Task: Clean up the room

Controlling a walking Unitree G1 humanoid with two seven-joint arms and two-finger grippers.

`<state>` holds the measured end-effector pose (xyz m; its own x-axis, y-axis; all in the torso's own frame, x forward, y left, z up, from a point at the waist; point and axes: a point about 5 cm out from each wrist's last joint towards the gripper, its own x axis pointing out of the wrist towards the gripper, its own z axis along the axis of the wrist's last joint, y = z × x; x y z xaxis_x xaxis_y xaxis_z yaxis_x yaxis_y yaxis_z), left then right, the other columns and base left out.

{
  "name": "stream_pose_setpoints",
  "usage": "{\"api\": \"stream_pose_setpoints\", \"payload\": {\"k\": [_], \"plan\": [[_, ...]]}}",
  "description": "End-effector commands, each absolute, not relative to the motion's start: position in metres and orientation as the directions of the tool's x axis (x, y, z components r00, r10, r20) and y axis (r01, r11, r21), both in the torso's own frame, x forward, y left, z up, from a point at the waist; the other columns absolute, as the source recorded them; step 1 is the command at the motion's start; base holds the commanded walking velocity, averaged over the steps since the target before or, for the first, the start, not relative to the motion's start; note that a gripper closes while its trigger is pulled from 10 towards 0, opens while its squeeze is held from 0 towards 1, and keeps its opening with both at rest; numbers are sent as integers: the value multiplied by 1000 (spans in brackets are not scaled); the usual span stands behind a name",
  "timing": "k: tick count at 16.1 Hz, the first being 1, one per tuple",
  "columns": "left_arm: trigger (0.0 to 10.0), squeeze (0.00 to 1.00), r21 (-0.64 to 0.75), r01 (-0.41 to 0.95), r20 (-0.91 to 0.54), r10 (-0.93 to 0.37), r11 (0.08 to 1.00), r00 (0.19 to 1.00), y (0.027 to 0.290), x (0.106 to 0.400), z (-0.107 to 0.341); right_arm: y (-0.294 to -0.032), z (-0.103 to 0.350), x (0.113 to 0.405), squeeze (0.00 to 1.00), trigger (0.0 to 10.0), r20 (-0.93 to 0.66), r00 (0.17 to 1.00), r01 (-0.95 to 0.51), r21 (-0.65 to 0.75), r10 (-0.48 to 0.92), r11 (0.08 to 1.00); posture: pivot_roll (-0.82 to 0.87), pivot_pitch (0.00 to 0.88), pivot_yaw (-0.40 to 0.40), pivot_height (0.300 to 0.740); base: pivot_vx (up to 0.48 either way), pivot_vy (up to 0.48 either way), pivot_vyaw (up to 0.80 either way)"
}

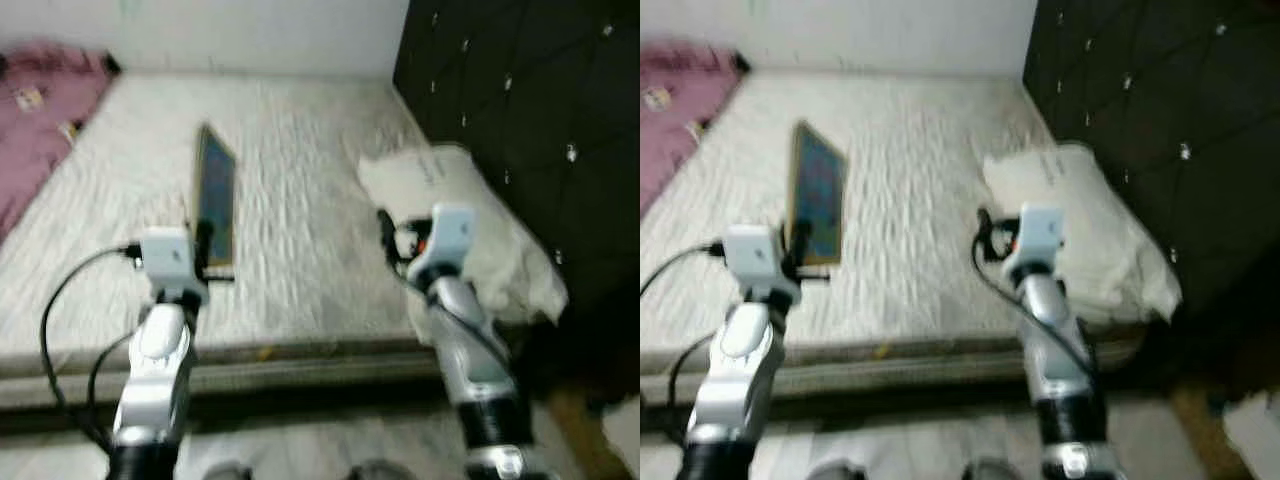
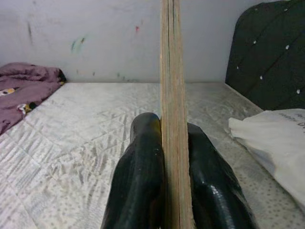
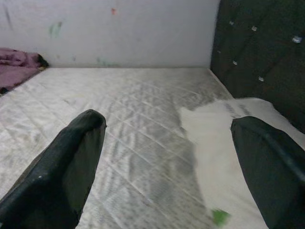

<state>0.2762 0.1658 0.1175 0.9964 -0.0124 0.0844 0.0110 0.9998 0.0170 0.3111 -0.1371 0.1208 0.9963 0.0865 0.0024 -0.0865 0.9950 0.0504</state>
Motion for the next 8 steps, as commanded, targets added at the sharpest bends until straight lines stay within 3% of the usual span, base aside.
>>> {"api": "stream_pose_setpoints", "payload": {"k": [1,5,8], "plan": [[10000,0,17,39,153,-41,999,987,161,279,130,-139,125,313,0,10000,10,997,-75,55,74,996,-86,0,-25,740,0,0,0],[10000,0,-4,54,167,-53,999,985,160,278,132,-140,125,313,0,10000,11,998,-68,52,67,996,-89,0,-28,740,0,0,0],[10000,0,-5,62,172,-60,998,983,159,279,133,-141,125,314,0,10000,12,998,-63,50,63,997,-90,0,-29,740,305,0,0]]}}
